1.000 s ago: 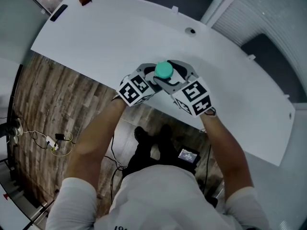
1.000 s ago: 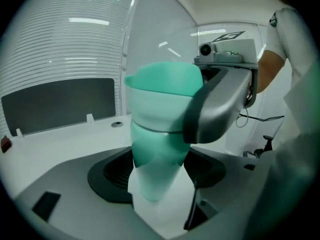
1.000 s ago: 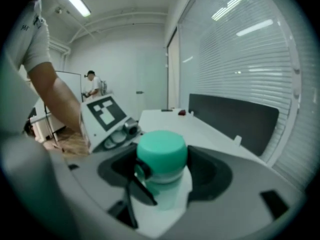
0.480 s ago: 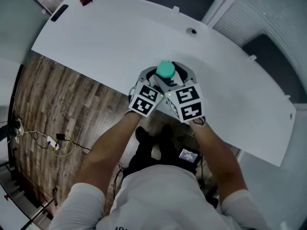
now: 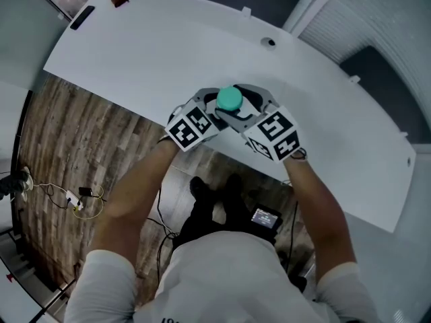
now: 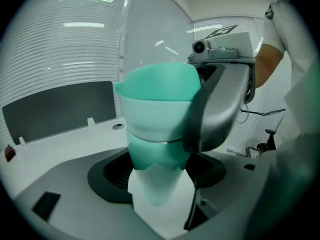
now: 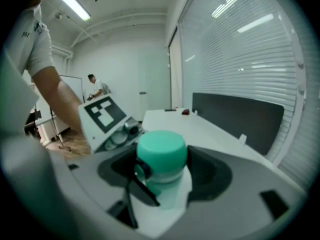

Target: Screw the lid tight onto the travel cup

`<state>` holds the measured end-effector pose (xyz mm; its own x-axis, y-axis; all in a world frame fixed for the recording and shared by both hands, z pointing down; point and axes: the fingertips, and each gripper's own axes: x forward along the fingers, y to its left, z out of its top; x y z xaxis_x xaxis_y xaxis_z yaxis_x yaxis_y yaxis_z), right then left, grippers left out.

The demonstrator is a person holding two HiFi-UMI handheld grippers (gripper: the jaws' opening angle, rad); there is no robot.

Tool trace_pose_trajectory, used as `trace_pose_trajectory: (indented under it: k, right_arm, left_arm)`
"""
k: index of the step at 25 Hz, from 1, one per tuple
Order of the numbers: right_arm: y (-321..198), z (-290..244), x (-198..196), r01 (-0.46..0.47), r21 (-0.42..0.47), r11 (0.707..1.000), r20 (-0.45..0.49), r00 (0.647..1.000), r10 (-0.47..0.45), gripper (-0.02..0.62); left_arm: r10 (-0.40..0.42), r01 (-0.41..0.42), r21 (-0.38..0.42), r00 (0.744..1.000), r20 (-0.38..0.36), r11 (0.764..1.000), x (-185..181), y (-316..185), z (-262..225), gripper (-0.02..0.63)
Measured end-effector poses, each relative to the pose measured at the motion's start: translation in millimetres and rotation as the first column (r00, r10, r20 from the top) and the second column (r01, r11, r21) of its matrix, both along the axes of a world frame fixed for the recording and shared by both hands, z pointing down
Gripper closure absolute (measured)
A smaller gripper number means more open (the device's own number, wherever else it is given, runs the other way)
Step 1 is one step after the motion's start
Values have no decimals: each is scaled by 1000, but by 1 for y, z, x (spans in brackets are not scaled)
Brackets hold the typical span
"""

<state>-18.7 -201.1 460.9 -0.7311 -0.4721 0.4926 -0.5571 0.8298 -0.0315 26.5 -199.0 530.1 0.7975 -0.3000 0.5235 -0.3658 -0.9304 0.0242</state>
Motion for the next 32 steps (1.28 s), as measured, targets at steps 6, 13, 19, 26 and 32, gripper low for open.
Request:
trace_pose_trajectory:
  k: [6,13,19,26,32]
  right_arm:
    - [-7,0,3,-171,19,985,-25,985,171,290]
    - [-14,2,9,-297,15,955,-45,954,298,290]
    - [-16,2,10,-335,18,942,-43,941,335,290]
    - [-17,2,10,-335,17,942,-43,941,335,290]
    - [-17,3,10,-334,18,943,-47,941,334,290]
  left_arm:
    - [-171,173,28,983,-59,985,-1,-9,-2,284]
    - [-266,268,34,962,-69,963,-1,-17,-1,284]
    - [-300,303,34,951,-71,953,0,-19,-1,284]
    - [-332,336,37,940,-83,941,-1,-21,-1,284]
    - [-323,326,32,943,-79,945,-1,-21,0,284]
